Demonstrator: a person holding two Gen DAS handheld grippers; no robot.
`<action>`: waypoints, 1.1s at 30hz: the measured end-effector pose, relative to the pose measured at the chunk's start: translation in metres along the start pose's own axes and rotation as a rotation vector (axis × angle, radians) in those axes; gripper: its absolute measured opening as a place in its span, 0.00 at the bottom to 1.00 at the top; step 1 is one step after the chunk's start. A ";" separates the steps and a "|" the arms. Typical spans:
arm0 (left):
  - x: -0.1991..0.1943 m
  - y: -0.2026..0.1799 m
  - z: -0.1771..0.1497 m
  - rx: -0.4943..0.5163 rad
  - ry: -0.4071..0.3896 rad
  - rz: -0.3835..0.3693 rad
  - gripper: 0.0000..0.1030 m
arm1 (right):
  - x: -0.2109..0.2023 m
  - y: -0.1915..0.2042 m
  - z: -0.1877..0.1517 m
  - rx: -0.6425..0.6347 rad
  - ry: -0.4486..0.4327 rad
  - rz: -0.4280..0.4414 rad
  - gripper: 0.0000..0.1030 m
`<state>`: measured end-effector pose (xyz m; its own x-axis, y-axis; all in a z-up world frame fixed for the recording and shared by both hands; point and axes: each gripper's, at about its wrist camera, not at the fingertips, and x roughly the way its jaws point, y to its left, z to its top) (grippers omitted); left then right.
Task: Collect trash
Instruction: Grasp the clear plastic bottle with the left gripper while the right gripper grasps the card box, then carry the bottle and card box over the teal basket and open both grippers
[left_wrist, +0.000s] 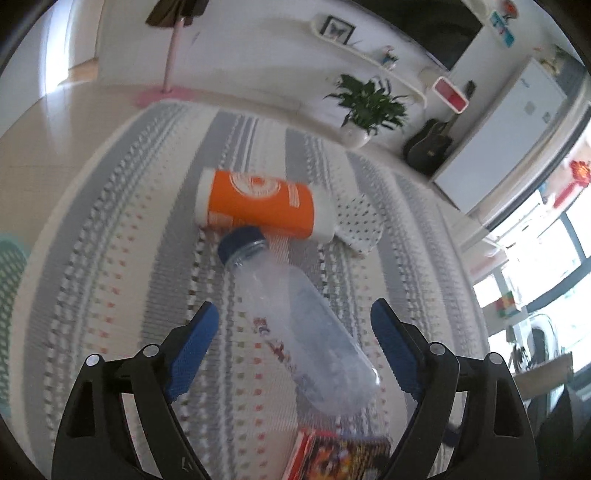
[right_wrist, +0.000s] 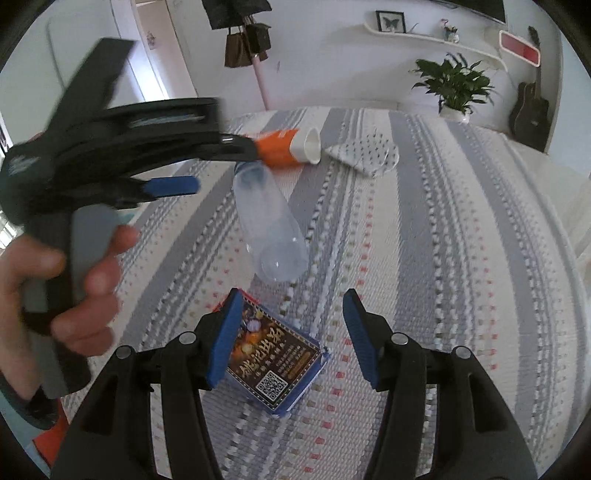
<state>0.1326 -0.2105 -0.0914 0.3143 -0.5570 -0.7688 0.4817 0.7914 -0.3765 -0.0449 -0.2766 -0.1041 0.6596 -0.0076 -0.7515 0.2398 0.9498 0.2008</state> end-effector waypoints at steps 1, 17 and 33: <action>0.009 -0.001 0.001 -0.004 0.011 0.015 0.80 | 0.002 0.001 0.000 -0.001 0.006 0.005 0.52; 0.028 0.014 -0.014 0.086 0.135 0.009 0.50 | 0.011 0.030 -0.039 -0.056 0.121 0.094 0.56; -0.046 0.086 -0.050 0.087 0.116 -0.009 0.47 | 0.034 0.085 -0.042 -0.146 0.137 -0.067 0.64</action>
<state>0.1190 -0.1038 -0.1139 0.2156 -0.5275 -0.8217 0.5549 0.7586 -0.3414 -0.0326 -0.1830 -0.1390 0.5399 -0.0392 -0.8408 0.1675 0.9839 0.0617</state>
